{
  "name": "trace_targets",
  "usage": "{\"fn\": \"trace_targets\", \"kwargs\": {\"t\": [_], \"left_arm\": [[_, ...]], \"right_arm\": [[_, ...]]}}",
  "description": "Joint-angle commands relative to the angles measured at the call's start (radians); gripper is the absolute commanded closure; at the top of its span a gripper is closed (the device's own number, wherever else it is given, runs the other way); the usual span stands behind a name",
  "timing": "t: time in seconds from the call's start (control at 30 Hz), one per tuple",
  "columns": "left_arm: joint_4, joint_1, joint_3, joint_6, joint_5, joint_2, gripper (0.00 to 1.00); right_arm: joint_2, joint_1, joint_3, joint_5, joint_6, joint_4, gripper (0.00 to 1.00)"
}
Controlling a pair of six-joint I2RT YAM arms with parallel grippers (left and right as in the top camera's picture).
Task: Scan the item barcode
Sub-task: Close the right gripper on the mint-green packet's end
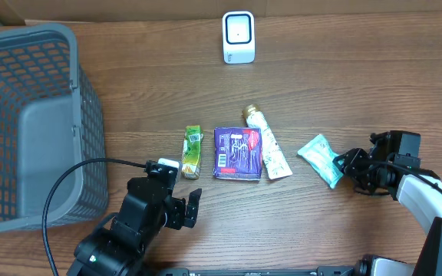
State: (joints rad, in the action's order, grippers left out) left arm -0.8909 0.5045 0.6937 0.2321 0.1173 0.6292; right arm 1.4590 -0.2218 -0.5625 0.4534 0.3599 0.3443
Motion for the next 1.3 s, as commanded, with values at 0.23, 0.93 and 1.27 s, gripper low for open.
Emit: {"fn": "trace_targets", "kwargs": {"t": [0.23, 0.93, 1.27], "left_arm": [[0.001, 0.008, -0.004, -0.016, 0.013, -0.003, 0.0], [0.001, 0.008, -0.004, -0.016, 0.013, -0.003, 0.0], [0.001, 0.008, -0.004, -0.016, 0.013, -0.003, 0.0]], "right_arm": [[0.008, -0.001, 0.004, 0.117, -0.122, -0.23, 0.53], [0.192, -0.001, 0.006, 0.103, 0.011, -0.153, 0.3], [0.205, -0.002, 0.01, 0.095, 0.015, -0.05, 0.37]]}}
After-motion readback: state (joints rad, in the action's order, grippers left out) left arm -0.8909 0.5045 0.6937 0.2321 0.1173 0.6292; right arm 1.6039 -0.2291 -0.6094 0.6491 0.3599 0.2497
